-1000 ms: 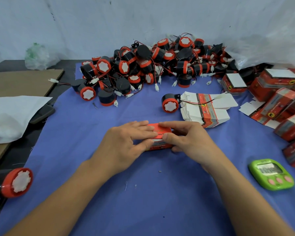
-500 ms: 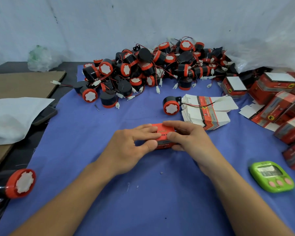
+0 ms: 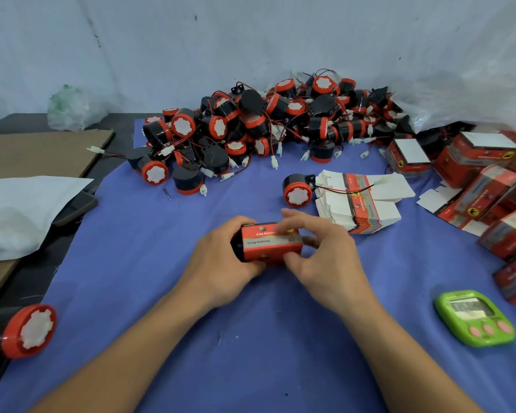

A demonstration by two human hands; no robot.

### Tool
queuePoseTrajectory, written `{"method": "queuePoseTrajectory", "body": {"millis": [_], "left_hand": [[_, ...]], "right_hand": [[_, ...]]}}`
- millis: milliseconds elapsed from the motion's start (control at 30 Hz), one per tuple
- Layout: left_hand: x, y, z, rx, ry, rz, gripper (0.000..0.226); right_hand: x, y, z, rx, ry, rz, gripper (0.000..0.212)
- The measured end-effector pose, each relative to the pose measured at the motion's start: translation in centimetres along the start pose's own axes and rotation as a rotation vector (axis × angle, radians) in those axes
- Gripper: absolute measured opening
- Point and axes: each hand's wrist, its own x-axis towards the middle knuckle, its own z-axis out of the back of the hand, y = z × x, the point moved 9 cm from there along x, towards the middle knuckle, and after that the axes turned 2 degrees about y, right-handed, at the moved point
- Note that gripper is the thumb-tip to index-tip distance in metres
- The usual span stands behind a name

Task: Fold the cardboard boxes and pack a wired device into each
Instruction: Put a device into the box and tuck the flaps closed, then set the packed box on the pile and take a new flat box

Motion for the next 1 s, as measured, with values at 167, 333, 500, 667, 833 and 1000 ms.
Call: {"method": "queuePoseTrajectory", "body": {"millis": [167,333,500,667,833,1000], "left_hand": [[0.2,0.0,-0.6,-0.093,0.075,-0.044,0.053],[0.7,-1.2,-1.5,-0.385,0.124,0.011,0.047],[1.9,-4.5,-2.8,-0.548,0.131,0.092,0.023],[3.7,-9.9,-4.0,-0.432,0.307,0.048,0.021],[6.0,-17.3,-10.5,-0.852,0.501,0.166,0.062],[8.5,-22.4,-15.8,-0.814,0.536,0.12,0.04]], "right_hand": [[0.1,-1.4,-0.6,-0.045,0.131,-0.095,0.057],[0.2,-2.3,0.4,0.503,0.073,-0.265,0.051],[-0.2,-1.9,2.2,0.595,0.084,-0.369,0.042],[-1.3,-2.1,8.0,0.432,0.117,-0.443,0.025],[-3.1,-2.6,18.5,0.565,-0.214,-0.401,0.019],[-4.2,-3.9,22.5,0.993,-0.511,-0.395,0.016]]}}
